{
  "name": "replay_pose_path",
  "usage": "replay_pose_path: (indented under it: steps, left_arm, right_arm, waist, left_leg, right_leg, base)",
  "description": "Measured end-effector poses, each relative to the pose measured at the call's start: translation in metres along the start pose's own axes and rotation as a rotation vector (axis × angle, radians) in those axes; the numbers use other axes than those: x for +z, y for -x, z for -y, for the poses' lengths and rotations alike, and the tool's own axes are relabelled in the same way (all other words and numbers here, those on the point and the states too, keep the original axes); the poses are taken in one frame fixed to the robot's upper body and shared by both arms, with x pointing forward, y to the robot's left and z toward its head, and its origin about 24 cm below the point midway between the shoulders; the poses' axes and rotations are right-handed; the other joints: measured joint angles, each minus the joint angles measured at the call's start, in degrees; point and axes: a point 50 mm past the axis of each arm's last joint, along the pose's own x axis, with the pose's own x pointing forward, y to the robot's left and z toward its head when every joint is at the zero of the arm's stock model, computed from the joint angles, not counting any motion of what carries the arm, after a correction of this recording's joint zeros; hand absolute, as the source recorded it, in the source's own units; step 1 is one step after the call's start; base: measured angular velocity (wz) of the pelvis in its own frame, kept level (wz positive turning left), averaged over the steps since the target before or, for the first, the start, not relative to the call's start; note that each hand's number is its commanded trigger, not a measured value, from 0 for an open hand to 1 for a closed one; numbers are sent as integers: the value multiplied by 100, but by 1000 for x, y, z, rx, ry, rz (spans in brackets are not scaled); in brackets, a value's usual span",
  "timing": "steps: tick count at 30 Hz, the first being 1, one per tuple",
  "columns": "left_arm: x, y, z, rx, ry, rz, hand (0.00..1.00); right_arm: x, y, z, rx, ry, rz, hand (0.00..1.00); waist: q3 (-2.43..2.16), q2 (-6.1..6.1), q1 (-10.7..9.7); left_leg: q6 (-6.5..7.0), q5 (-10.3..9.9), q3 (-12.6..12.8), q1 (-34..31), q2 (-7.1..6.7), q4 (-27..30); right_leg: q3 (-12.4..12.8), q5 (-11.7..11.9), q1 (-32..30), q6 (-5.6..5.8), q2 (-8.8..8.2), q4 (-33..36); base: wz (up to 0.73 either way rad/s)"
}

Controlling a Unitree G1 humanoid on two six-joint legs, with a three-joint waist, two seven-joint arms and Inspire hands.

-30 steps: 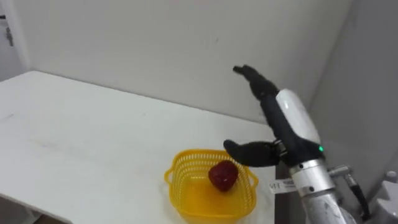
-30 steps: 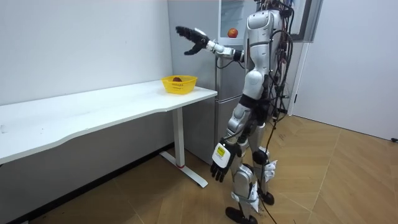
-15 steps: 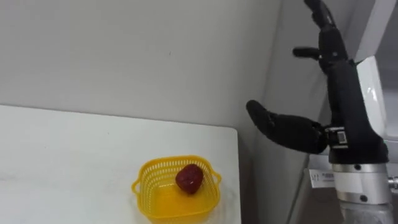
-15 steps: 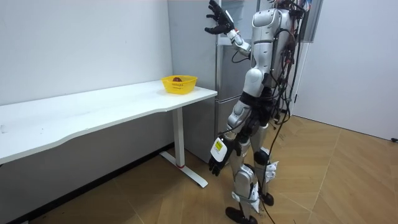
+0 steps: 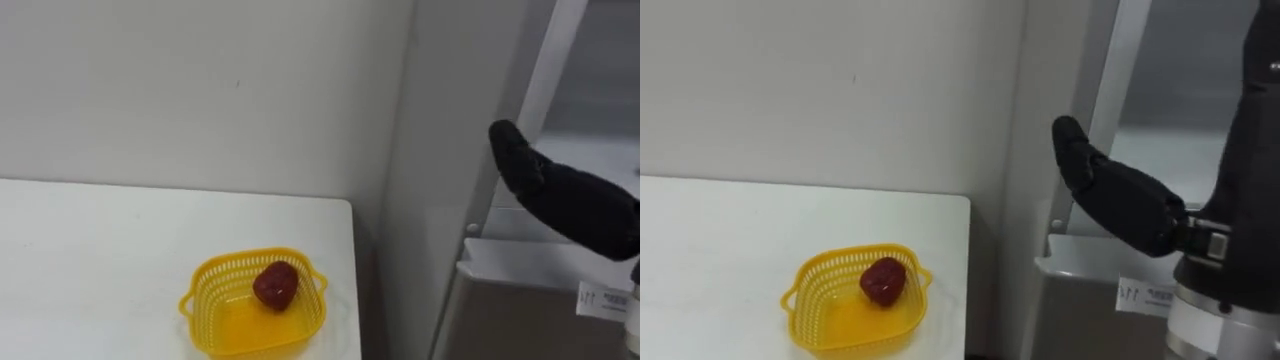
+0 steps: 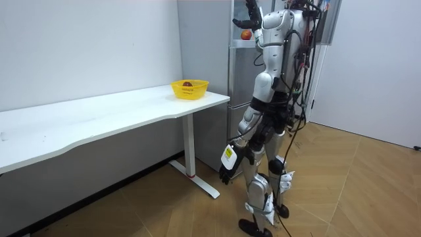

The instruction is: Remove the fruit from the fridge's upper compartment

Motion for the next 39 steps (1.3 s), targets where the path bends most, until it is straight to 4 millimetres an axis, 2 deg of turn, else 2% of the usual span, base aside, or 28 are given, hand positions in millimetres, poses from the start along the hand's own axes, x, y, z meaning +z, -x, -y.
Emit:
replay_pose_path:
  steps: [7, 12, 19, 22, 24, 29, 33, 39]
  left_arm:
    - [-3, 0, 0, -2, -2, -7, 0]
    - [-5, 0, -1, 0, -5, -15, 0]
    - [-5, 0, -2, 7, -3, -13, 0]
    - [-6, 0, -2, 9, -3, -21, 0]
    - [-7, 0, -4, 11, -6, -25, 0]
    - [-10, 0, -5, 4, -11, -40, 0]
    - [-9, 0, -7, 0, -12, -42, 0]
    - [-6, 0, -8, -10, -53, -21, 0]
  right_arm:
    - [6, -4, 10, -99, 32, 67, 0]
    - [6, -5, 14, -127, 51, 86, 0]
    - [0, -9, 26, -176, 75, 82, 0]
    - [-7, -9, 29, -188, 108, 61, 0]
    - [-14, -11, 35, -191, 136, 42, 0]
    - [-28, -14, 40, -166, 172, -19, 0]
    - [-56, -8, 47, -134, 236, -149, 0]
    - [-85, 5, 49, -73, 284, -311, 0]
  waist:
    - [7, -15, -45]
    - [17, -51, -122]
    - [38, -86, -141]
    - [39, -124, -168]
    - [65, -169, -215]
    - [46, -212, -285]
    - [32, -241, -268]
    - [37, -228, -248]
  left_leg:
    - [-19, -12, 118, 6, 36, -9]
    - [-27, -18, 142, 3, 54, -9]
    - [-41, -26, 137, -2, 68, -9]
    - [-44, -28, 136, -1, 68, -9]
    - [-44, -30, 139, -10, 68, -10]
    - [-51, -34, 155, -3, 76, -9]
    - [-52, -36, 201, 6, 80, -9]
    - [-52, -37, 237, -11, 84, -11]
  right_leg:
    - [74, 10, -18, -17, 31, 6]
    - [-33, 25, -85, -40, 33, 8]
    - [-30, 27, -92, -44, 50, 6]
    - [-26, 27, -92, -44, 54, 5]
    - [-28, 27, -99, -44, 53, 1]
    - [-14, 28, -106, -45, 62, -5]
    - [-1, 29, -107, -47, 62, -4]
    - [-17, 34, -130, -55, 60, 2]
  base:
    - [-8]
    - [-4]
    - [-1]
    - [0]
    - [0]
    - [-1]
    - [-2]
    - [-1]
